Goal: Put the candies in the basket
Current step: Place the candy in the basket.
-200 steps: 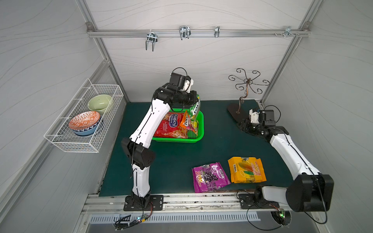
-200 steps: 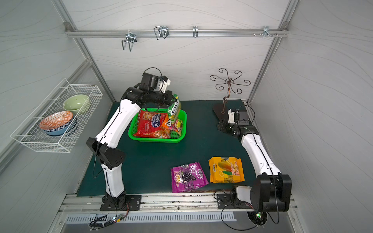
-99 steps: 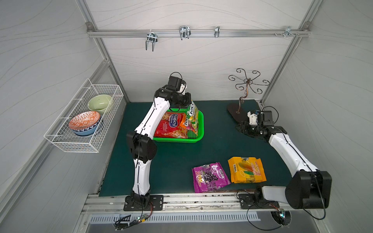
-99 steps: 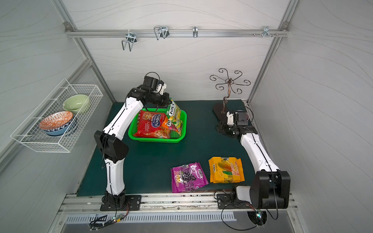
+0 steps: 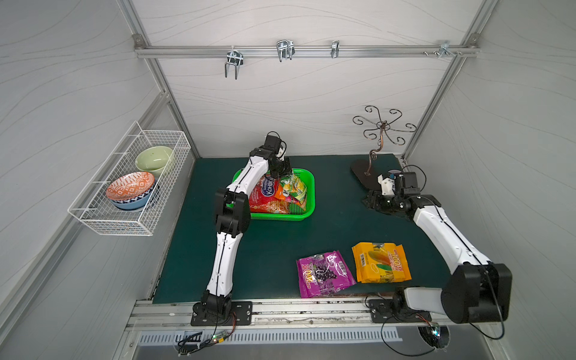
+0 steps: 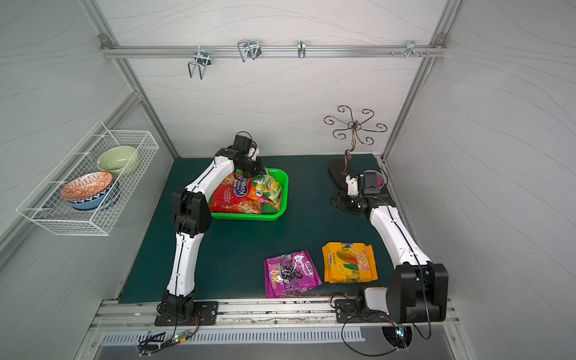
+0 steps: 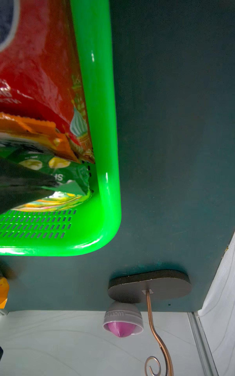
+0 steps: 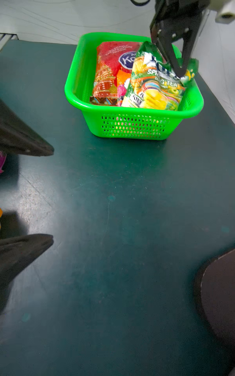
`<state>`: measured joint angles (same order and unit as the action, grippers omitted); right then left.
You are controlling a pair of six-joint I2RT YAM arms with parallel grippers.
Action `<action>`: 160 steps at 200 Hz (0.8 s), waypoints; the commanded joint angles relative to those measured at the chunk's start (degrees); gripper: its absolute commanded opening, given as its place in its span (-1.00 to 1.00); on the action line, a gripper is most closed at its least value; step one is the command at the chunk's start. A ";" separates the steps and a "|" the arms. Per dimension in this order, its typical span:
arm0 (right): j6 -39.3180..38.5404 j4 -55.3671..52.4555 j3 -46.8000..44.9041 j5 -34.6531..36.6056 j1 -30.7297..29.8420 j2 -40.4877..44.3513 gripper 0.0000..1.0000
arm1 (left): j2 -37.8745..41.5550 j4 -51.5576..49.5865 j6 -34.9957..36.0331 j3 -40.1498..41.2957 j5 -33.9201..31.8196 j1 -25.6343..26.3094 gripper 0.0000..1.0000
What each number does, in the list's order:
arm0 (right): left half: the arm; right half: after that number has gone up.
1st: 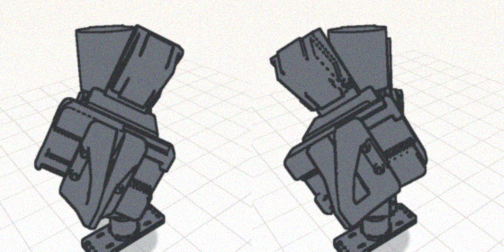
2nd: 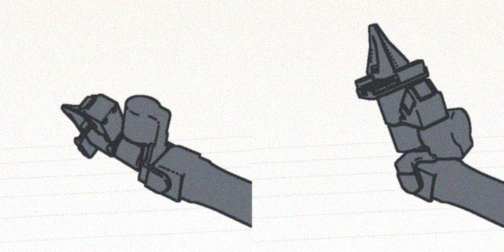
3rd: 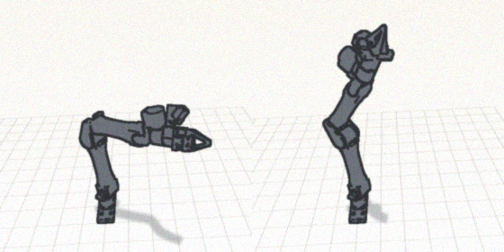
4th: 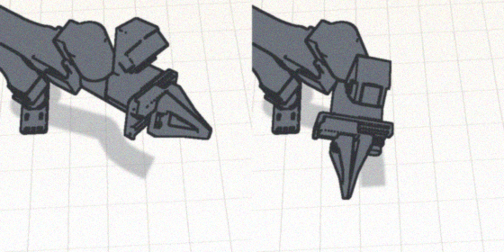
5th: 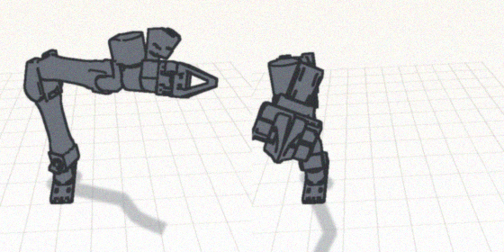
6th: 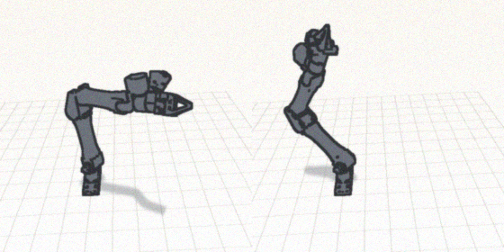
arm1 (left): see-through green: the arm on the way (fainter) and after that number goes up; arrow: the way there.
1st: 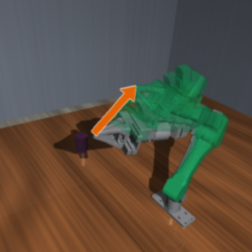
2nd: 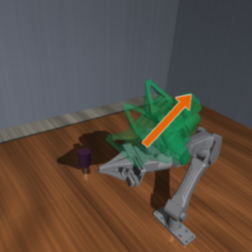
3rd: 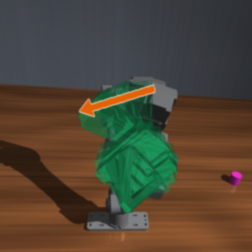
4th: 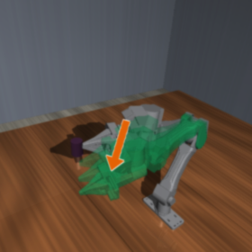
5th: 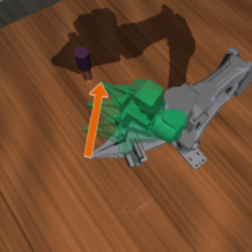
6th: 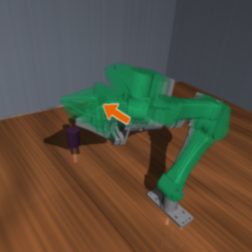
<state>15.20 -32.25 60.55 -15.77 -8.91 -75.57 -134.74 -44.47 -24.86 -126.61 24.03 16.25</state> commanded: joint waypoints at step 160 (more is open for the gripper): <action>-5.48 -6.87 15.30 15.34 -19.38 -11.29 0.33 | 6.27 -5.94 5.08 -0.64 -12.17 0.61 0.98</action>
<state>12.34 -34.39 74.54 -8.01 -26.17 -86.54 -131.46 -46.02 -24.36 -123.70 17.76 17.02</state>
